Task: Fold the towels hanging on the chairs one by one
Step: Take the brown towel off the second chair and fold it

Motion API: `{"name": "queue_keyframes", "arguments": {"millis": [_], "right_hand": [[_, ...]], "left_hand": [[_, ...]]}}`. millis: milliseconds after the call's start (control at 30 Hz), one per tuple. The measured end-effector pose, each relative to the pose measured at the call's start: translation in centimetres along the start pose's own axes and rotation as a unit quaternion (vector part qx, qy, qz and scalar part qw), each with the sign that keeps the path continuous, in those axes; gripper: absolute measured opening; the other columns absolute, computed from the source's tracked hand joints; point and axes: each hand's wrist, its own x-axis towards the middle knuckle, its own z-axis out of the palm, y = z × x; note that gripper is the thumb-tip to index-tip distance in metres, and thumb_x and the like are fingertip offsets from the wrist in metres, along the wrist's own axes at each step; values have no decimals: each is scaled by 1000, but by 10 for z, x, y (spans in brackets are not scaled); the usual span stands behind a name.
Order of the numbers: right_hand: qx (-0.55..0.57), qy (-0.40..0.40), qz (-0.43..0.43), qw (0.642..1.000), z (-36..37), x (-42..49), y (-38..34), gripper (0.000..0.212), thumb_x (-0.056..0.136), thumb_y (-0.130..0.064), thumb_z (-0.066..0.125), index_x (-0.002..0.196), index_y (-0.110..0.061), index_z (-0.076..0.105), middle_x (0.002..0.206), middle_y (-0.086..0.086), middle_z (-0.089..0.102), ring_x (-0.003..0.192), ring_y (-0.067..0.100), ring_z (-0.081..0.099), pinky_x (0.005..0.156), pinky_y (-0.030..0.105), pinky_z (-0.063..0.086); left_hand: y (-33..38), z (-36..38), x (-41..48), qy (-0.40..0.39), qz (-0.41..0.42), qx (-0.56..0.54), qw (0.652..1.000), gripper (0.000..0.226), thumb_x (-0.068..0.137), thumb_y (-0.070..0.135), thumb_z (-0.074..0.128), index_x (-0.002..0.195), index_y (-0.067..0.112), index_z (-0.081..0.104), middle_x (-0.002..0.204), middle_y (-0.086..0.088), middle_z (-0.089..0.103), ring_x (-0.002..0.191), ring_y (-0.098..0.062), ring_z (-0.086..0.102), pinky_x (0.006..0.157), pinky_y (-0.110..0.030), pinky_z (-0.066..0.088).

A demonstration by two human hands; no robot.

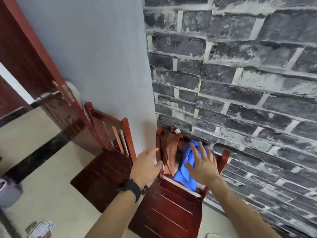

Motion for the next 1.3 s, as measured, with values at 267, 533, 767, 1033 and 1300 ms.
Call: {"name": "queue_keyframes", "arguments": {"millis": [267,533,767,1033,1300], "right_hand": [[-43,-16,127,991,53,47,-9,94,90,-69,45,156,-40,-15,167,-7,-17,151,29,-24,121,62,6],[-26,3,186,982,54,64,-16,91,87,-65,54,157,-40,1,168,-12,-10,153,23,-20,121,61,8],[-107,-44,212,970,42,63,-34,91,91,-57,55,159,-33,0,169,-4,-5,154,29,-13,119,65,6],[175,143,252,941,-4,33,-109,73,85,-71,41,132,-19,60,140,9,58,136,30,44,110,43,34],[576,82,92,808,-46,-109,-190,51,95,-62,51,112,-20,73,108,-4,76,106,8,69,89,23,49]], "left_hand": [[6,39,139,-70,64,104,990,74,93,44,56,155,21,21,160,-12,22,143,-32,32,109,-41,34],[-13,79,211,-59,170,170,969,54,86,57,63,124,20,55,111,-8,66,97,-33,64,77,-41,53],[-25,34,199,-61,85,-83,991,34,85,54,36,97,28,53,87,-5,69,82,-33,66,74,-43,56],[-14,-98,113,-154,-35,-483,861,10,81,14,62,90,10,66,88,-6,67,83,-23,59,65,-30,40],[-25,-124,-4,-206,68,-465,858,64,51,-1,70,111,19,68,109,-20,71,110,-40,63,107,-53,43]]}}
